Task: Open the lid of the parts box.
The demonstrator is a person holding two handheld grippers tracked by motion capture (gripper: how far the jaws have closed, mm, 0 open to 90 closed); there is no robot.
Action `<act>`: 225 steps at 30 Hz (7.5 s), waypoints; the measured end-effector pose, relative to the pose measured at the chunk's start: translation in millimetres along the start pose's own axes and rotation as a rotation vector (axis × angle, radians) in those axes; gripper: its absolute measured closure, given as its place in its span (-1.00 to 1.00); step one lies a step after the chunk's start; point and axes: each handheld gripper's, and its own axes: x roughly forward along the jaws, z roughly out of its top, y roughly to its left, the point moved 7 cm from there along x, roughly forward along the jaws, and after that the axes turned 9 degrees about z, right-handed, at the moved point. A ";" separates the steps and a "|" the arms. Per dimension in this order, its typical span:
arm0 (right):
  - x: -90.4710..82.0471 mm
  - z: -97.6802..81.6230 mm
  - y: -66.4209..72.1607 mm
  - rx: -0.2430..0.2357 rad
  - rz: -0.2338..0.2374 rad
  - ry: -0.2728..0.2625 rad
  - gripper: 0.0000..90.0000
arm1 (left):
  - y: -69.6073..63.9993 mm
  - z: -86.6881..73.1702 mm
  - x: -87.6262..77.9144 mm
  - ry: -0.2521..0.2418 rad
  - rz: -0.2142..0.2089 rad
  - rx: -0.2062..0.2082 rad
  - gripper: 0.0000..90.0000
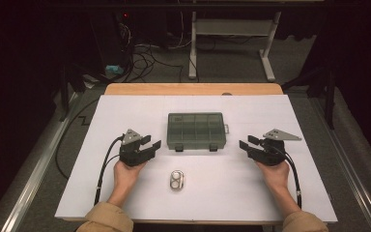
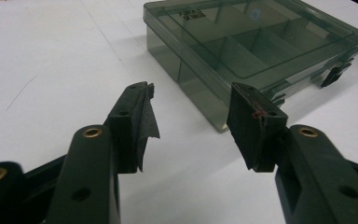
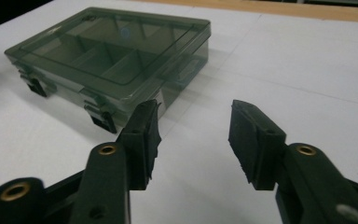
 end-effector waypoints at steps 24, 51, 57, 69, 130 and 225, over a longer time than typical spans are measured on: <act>26.7 4.8 18.0 -0.115 0.087 0.286 1.00 | -16.8 -13.4 14.1 0.211 0.087 0.172 0.64; 45.0 7.5 24.0 -0.129 0.105 0.369 1.00 | -20.1 -25.0 24.6 0.277 0.111 0.227 0.79; 44.5 7.6 25.4 -0.127 0.108 0.361 1.00 | -20.4 -25.1 23.4 0.278 0.107 0.224 0.76; 42.0 10.6 25.7 -0.133 0.109 0.331 0.99 | -29.6 -32.5 20.8 0.287 0.088 0.237 0.66; 81.4 46.7 5.2 0.037 -0.080 0.296 0.65 | -51.3 61.2 77.9 0.030 0.086 0.080 0.30; 87.0 51.3 3.0 0.071 -0.076 0.369 0.66 | -9.0 39.5 118.2 0.199 0.164 0.022 0.41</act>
